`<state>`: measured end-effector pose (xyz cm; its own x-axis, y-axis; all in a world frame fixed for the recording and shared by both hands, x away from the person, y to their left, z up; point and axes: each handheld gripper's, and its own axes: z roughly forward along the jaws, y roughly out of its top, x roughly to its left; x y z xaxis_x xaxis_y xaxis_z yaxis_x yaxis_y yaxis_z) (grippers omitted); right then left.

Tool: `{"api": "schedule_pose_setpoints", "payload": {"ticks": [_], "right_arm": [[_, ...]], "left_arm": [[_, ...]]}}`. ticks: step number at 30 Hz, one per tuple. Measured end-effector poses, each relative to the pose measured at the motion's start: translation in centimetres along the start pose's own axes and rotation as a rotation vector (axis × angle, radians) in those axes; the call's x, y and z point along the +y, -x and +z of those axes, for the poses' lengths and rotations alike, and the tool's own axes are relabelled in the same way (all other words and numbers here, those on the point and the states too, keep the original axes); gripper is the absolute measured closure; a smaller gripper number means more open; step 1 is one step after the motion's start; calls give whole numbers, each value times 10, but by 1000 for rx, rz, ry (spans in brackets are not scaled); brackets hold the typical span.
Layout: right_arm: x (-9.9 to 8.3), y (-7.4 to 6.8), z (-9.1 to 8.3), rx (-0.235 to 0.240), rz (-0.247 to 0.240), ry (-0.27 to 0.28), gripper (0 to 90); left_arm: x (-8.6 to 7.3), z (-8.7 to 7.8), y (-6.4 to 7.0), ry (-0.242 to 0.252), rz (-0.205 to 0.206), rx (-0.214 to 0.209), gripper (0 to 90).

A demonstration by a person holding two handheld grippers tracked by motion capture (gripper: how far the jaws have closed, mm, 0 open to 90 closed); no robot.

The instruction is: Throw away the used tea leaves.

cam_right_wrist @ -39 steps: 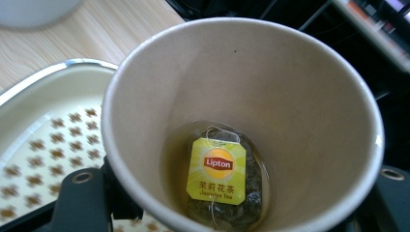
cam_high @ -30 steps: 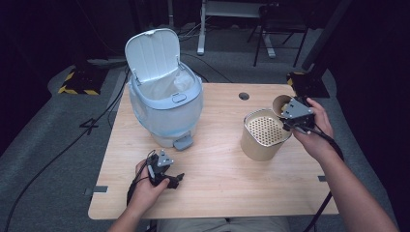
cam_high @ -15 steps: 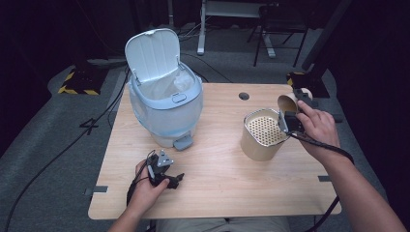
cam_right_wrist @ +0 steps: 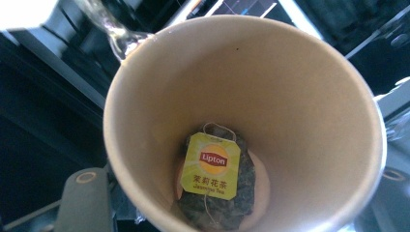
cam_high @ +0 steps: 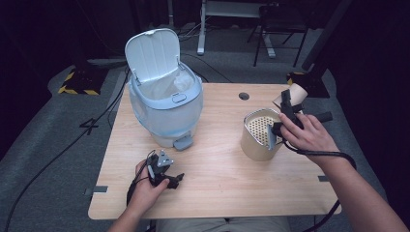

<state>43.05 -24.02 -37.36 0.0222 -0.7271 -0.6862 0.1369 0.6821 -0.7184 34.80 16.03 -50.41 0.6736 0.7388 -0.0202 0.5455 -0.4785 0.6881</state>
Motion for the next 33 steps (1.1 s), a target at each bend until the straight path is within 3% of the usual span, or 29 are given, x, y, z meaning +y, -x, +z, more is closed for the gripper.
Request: {"api": "schedule_pose_setpoints", "payload": {"ticks": [3,4,9,12,24,25,27,29,32,33], "right_arm": [[4,-1,-2,-61,-117,-33,309],[4,-1,-2,-61,-117,-33,309],[7,-1,-3,-97,-208,-63,310],[6,0,-3,-104,-237,-66,310],[3,8,-3,-113,-243,-80,310],[9,8,-7,-118,-292,-35,310],[10,15,-9,-142,-284,-43,310],[11,17,-9,-141,-300,-43,310],[9,20,-7,-129,-285,-61,310],[11,22,-10,-141,-350,-27,311]], "left_arm": [[0,0,0,0,0,0,138],[0,0,0,0,0,0,137],[0,0,0,0,0,0,138],[0,0,0,0,-1,0,137],[0,0,0,0,0,0,137],[0,0,0,0,0,0,137],[0,0,0,-1,0,0,138],[0,0,0,0,0,0,138],[0,0,0,0,0,0,138],[0,0,0,0,0,0,137]]}}
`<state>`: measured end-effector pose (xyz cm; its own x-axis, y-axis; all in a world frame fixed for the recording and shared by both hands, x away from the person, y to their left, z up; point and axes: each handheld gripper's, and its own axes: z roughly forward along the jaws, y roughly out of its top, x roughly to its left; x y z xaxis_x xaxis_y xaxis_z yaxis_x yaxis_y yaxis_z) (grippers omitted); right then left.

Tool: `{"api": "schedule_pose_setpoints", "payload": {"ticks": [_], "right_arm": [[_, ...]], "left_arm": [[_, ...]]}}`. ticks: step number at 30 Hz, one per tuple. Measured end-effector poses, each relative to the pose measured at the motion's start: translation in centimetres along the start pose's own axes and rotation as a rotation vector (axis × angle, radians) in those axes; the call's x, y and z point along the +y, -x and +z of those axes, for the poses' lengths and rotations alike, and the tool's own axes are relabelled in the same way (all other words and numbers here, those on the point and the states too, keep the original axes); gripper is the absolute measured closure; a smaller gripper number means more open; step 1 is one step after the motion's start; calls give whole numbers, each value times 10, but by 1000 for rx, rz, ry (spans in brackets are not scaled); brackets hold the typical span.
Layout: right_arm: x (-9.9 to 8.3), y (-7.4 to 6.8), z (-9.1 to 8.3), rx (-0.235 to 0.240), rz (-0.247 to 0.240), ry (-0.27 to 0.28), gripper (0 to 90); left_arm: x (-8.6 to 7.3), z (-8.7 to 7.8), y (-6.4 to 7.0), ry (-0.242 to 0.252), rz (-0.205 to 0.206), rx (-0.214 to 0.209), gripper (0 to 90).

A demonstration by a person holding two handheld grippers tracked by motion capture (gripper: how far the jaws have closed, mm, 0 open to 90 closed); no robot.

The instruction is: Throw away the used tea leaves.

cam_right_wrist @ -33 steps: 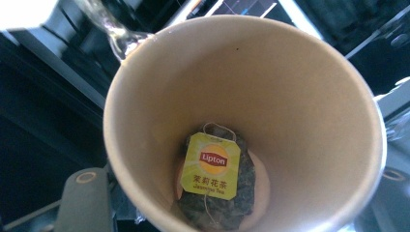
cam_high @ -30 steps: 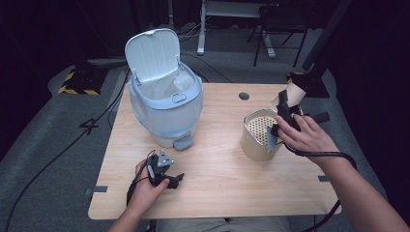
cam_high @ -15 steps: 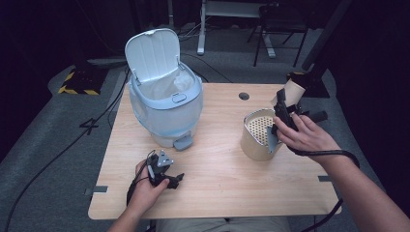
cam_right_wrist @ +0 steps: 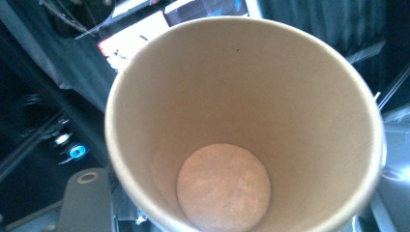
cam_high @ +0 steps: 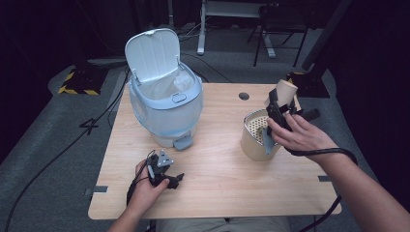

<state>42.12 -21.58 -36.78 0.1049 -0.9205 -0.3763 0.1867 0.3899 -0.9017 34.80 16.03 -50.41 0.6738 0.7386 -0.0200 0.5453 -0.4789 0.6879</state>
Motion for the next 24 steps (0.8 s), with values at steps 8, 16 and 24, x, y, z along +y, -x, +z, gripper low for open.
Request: {"api": "schedule_pose_setpoints", "payload": {"ticks": [8,16,24], "right_arm": [[-10,-10,3,34,40,-33,314],[-13,-10,5,51,111,-16,307],[-27,-9,8,118,313,7,299]], "left_arm": [[0,0,0,0,-1,-1,137],[0,0,0,-1,0,-1,138],[-1,-2,-2,-2,7,-16,142]]}}
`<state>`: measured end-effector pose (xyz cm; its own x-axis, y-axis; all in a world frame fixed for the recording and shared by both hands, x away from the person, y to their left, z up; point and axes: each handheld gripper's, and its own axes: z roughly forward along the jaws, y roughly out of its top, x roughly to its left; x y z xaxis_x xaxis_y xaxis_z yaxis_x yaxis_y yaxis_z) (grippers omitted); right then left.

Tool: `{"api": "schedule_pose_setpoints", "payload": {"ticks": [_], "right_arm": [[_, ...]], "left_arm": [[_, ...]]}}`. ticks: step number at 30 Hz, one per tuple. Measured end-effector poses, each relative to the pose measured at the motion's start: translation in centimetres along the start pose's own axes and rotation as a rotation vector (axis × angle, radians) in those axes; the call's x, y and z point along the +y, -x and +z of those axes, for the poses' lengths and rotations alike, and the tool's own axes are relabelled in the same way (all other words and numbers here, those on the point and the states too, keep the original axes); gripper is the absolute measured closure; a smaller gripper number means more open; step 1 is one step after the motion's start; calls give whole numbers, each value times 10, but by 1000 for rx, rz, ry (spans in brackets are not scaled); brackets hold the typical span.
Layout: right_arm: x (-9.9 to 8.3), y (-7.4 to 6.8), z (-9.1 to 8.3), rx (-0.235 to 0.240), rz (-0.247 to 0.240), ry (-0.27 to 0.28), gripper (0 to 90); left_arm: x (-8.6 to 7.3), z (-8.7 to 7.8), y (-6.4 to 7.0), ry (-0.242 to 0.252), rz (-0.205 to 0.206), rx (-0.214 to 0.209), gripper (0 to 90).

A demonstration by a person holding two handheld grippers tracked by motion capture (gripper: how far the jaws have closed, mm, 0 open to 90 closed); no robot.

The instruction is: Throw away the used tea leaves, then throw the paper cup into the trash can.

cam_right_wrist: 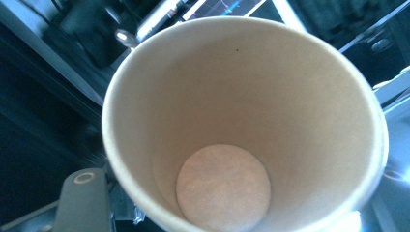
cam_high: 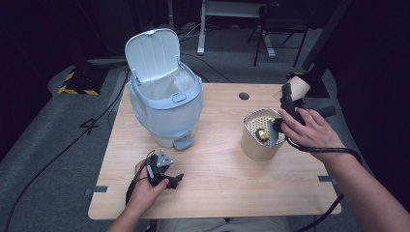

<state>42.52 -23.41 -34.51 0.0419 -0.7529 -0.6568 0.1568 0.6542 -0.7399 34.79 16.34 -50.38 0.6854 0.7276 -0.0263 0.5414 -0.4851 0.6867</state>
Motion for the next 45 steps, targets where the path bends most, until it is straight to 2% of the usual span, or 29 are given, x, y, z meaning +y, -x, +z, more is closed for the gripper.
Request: {"api": "schedule_pose_setpoints", "payload": {"ticks": [1,4,6,7,8,9,10,11,12,13,14,15,16,17,18,19,20,21,24,25,26,27,28,31,32,36,38,42,45], "right_arm": [[0,0,0,0,0,0,299],[-7,3,3,108,180,63,294],[-14,3,6,187,336,104,292],[-17,3,8,215,392,117,292],[-22,3,10,263,489,144,292],[-26,3,12,294,562,171,292],[-32,2,14,366,704,198,292],[-35,1,16,400,782,213,291],[-40,1,17,434,849,224,291],[-40,1,17,434,849,224,291],[-47,-1,20,492,994,246,290],[-47,-1,20,492,994,246,290],[-52,-3,21,551,1163,269,288],[-52,-3,21,551,1163,269,288],[-56,-5,23,602,1294,286,287],[-56,-5,23,602,1294,286,287],[-59,-7,24,651,1403,301,287],[-60,-8,25,682,1465,308,287],[-64,-12,26,793,1700,342,286],[-65,-14,26,830,1753,345,286],[-65,-14,26,830,1753,345,286],[-67,-16,28,887,1823,348,286],[-68,-17,29,914,1856,355,286],[-69,-19,30,955,1901,366,286],[-70,-20,31,987,1936,361,286],[-71,-20,30,1028,1961,358,286],[-70,-19,30,1030,1956,361,286],[-69,-10,31,1045,1954,453,284],[-69,-5,33,1059,1960,488,284]], "left_arm": [[0,0,0,0,0,0,143],[0,0,0,0,2,1,143],[0,0,0,0,2,1,143],[0,0,-1,0,4,-2,142],[0,0,-1,2,4,-3,141],[0,0,-1,2,4,-2,138],[0,1,-1,1,4,-2,137],[0,1,-1,1,4,-2,137],[0,0,-1,1,5,-1,137],[0,0,-1,1,5,-1,137],[0,0,-1,1,5,-1,137],[0,0,-1,1,5,-1,137],[0,0,-1,1,5,-1,137],[0,0,-1,1,5,-1,137],[0,0,-1,1,5,-1,137],[0,0,-1,1,5,-1,137],[0,0,-1,1,5,-1,137],[0,0,-1,1,5,-1,137],[0,0,-1,1,5,0,137],[0,0,-1,1,5,0,137],[0,0,-1,1,5,-1,137],[0,0,-1,1,5,-1,137],[0,0,-1,1,5,0,137],[0,0,-1,1,5,-1,137],[0,0,-1,1,5,0,137],[0,0,-1,1,4,-1,137],[0,0,-1,1,4,-1,137],[0,0,-1,0,5,-1,137],[0,0,-1,2,5,-1,138]]}}
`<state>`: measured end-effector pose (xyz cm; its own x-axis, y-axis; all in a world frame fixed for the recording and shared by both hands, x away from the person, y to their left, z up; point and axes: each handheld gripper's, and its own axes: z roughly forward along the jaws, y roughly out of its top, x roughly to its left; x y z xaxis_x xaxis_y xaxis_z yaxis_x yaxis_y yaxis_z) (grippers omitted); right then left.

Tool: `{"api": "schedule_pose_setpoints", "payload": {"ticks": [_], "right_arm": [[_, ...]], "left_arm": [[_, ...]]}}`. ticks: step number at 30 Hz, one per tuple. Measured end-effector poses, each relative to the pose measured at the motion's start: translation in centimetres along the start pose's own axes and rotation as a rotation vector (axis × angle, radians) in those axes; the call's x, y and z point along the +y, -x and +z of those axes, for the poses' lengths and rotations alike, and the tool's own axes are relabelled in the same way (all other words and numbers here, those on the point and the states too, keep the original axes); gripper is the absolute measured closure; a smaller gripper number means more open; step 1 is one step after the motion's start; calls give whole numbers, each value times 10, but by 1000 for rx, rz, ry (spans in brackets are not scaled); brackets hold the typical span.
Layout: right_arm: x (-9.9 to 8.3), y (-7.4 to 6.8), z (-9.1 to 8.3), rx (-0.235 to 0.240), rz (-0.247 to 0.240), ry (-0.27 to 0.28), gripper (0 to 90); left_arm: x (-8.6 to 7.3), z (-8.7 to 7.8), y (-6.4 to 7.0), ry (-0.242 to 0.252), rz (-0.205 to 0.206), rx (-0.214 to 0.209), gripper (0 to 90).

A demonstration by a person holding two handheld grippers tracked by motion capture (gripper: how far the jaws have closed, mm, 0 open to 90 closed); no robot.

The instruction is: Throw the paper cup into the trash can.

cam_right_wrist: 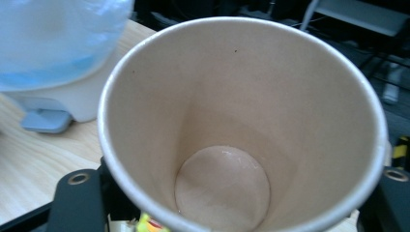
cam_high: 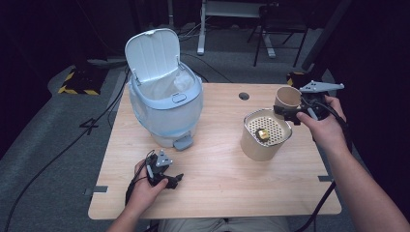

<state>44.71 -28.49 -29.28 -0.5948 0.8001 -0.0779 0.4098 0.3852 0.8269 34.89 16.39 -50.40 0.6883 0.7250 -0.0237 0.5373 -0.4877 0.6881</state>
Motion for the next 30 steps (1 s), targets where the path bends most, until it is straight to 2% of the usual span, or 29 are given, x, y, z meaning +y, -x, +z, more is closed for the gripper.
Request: {"api": "schedule_pose_setpoints", "payload": {"ticks": [4,5,8,9,14,16,22,26,30], "right_arm": [[12,-7,4,28,-18,10,283],[19,-10,6,53,-24,25,282],[27,-13,8,71,-31,36,282],[35,-16,12,95,-36,46,281],[52,-24,20,122,-64,49,282],[64,-31,26,142,-82,59,282],[81,-45,38,170,-112,68,282],[97,-58,46,197,-133,95,281],[114,-75,58,222,-165,105,281]], "left_arm": [[-1,-1,0,2,4,3,151],[-1,-1,0,2,6,6,154],[-2,-2,0,3,8,-2,158],[-2,-2,0,3,6,-2,158],[-3,-3,0,4,9,-1,159],[-3,-4,0,2,10,-2,159],[-3,-4,0,1,10,-3,159],[-3,-4,0,1,10,0,159],[-3,-4,0,2,9,-3,158]]}}
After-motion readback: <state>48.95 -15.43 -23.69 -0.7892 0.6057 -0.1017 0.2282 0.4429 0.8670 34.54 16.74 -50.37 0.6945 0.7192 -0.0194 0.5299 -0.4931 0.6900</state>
